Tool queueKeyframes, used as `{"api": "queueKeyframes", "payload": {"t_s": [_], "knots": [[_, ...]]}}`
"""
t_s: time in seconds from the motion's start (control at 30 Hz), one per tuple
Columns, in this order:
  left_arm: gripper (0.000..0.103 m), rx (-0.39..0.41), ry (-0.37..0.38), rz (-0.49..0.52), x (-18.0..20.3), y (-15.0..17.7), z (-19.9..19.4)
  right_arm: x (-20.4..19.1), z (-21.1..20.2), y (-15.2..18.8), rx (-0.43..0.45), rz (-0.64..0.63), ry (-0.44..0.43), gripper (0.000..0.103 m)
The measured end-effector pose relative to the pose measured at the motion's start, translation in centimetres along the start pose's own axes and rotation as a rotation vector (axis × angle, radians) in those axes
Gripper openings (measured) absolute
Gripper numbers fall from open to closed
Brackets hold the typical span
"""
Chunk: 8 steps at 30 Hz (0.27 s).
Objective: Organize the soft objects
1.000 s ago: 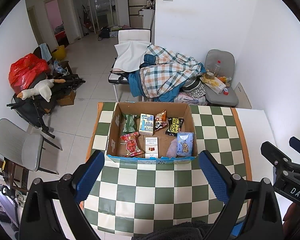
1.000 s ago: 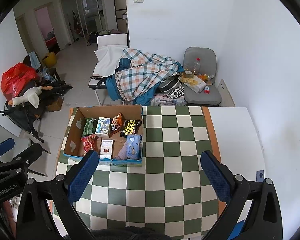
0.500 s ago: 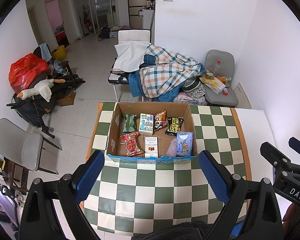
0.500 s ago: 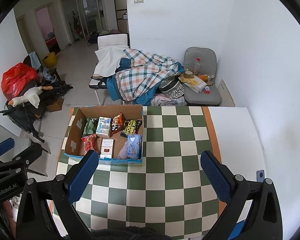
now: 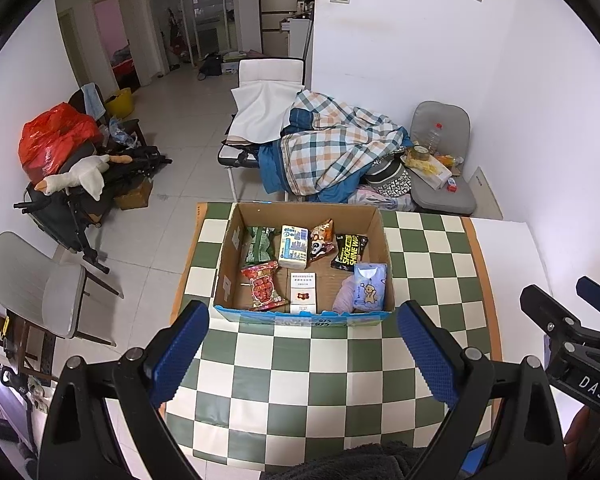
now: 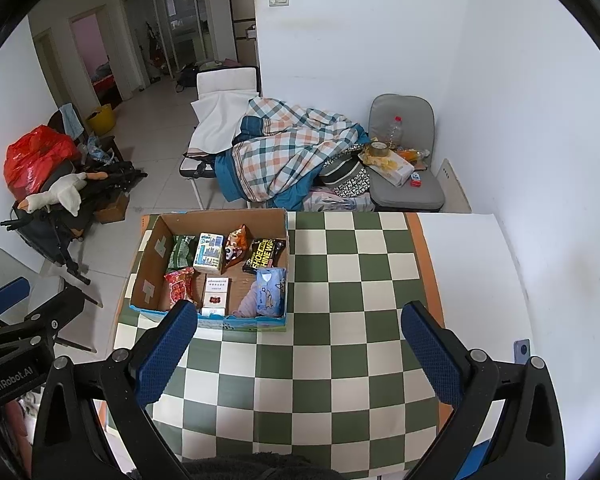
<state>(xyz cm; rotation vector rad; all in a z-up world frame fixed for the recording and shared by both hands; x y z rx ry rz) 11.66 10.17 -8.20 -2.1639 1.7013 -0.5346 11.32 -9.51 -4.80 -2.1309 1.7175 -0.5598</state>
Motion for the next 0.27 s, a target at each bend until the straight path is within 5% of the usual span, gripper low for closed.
{"api": "queueKeyframes", "payload": {"t_s": [0.27], "knots": [[0.096,0.006,-0.002,0.003,0.05,-0.18,-0.27,-0.01,-0.01,0.01,0.001,0.002,0.0,0.103]]}}
Point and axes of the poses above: each gripper's, at about its wrist camera, not at the fingertips, and z roughly the way its jaws point, x to its right, y to its underside, the point moved 10 cm from there along z, roughly the way its jaws point, and after that the axes turned 9 degrees about -z, right-handed, at the moved point
